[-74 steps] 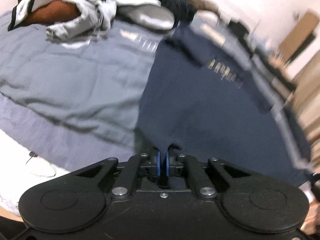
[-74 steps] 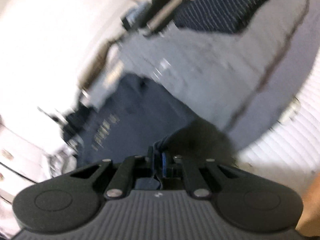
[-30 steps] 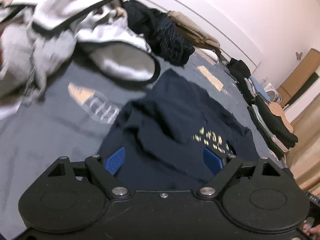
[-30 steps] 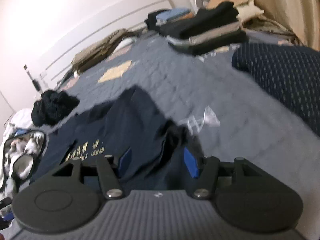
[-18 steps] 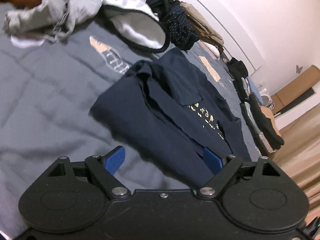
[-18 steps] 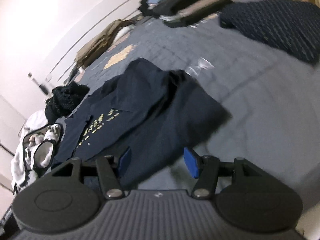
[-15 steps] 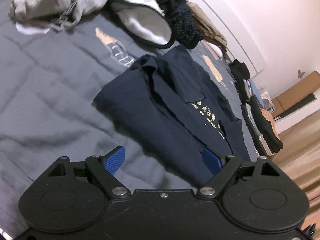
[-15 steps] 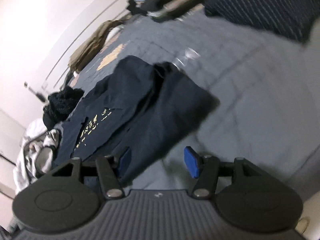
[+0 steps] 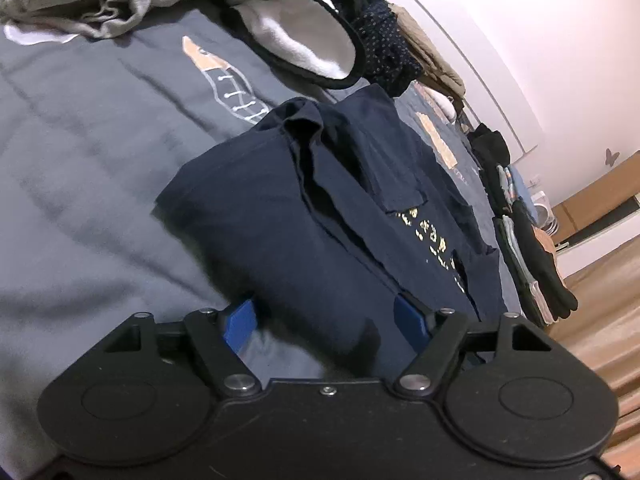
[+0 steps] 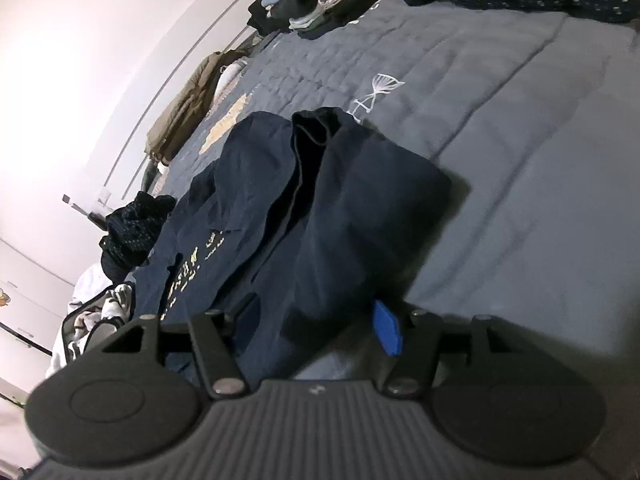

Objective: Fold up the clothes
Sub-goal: 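Fold the held hem up toward the collar with both tools, then release the hem and lift both tools off the folded sweatshirt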

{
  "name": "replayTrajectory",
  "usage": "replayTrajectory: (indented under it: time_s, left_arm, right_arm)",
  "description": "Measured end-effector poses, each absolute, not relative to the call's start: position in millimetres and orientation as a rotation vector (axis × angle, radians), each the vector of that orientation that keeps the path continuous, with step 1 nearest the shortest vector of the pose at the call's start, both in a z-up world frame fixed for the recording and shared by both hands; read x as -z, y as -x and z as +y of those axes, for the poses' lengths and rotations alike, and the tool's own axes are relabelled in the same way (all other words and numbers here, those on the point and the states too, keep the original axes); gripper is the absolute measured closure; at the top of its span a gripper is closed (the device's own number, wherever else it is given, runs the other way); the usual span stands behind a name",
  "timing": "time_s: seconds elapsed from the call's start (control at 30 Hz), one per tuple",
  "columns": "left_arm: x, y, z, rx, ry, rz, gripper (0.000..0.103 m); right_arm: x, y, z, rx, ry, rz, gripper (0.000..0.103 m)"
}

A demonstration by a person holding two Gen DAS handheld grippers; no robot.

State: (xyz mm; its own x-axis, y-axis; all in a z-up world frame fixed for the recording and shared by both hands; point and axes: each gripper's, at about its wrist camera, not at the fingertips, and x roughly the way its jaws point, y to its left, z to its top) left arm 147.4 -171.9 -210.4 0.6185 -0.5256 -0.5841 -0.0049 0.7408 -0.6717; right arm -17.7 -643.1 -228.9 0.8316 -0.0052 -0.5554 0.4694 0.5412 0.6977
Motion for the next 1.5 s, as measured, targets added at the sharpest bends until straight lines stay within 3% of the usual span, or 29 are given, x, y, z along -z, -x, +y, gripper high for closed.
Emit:
replayTrajectory:
  time_s: [0.1, 0.17, 0.23, 0.3, 0.57, 0.63, 0.7, 0.77, 0.8, 0.83, 1.17, 1.5]
  left_arm:
    - [213.5, -154.3, -172.3, 0.317, 0.719, 0.845, 0.039]
    - [215.0, -158.2, -171.9, 0.308, 0.732, 0.831, 0.045]
    - [216.9, -162.1, -170.5, 0.297, 0.748, 0.820, 0.058]
    - [220.3, -166.0, -167.9, 0.284, 0.777, 0.822, 0.062]
    - [219.5, -165.8, -176.4, 0.310, 0.756, 0.806, 0.063]
    - [218.9, -166.6, -178.4, 0.315, 0.741, 0.802, 0.080]
    - [220.3, -167.5, -180.1, 0.298, 0.715, 0.804, 0.088]
    - [223.3, -168.1, -179.6, 0.287, 0.710, 0.812, 0.092]
    - [223.6, -167.5, -179.3, 0.286, 0.708, 0.809, 0.094]
    - [222.0, -166.3, -179.8, 0.290, 0.697, 0.800, 0.096]
    - [194.9, -138.9, -161.6, 0.283, 0.657, 0.752, 0.099]
    - [160.5, -68.7, -111.5, 0.282, 0.575, 0.775, 0.099]
  right_arm:
    - [231.7, 11.9, -647.3, 0.296, -0.988, 0.514, 0.042]
    - [232.8, 8.3, -648.8, 0.302, -1.008, 0.498, 0.042]
    - [233.7, 5.4, -650.1, 0.313, -1.029, 0.487, 0.042]
    - [234.5, 3.1, -649.9, 0.321, -1.044, 0.477, 0.042]
    - [230.9, -5.1, -644.8, 0.288, -1.047, 0.478, 0.041]
    - [233.8, -7.4, -644.8, 0.280, -1.049, 0.485, 0.042]
    - [235.0, -9.4, -642.9, 0.282, -1.033, 0.489, 0.043]
    - [234.6, -11.3, -639.1, 0.295, -1.000, 0.491, 0.062]
    - [235.6, -12.2, -637.5, 0.307, -0.989, 0.498, 0.088]
    - [236.6, -13.2, -635.9, 0.319, -0.978, 0.505, 0.094]
    - [209.6, 11.7, -626.5, 0.318, -1.023, 0.427, 0.099]
    - [178.2, 72.3, -588.5, 0.246, -1.023, 0.478, 0.099]
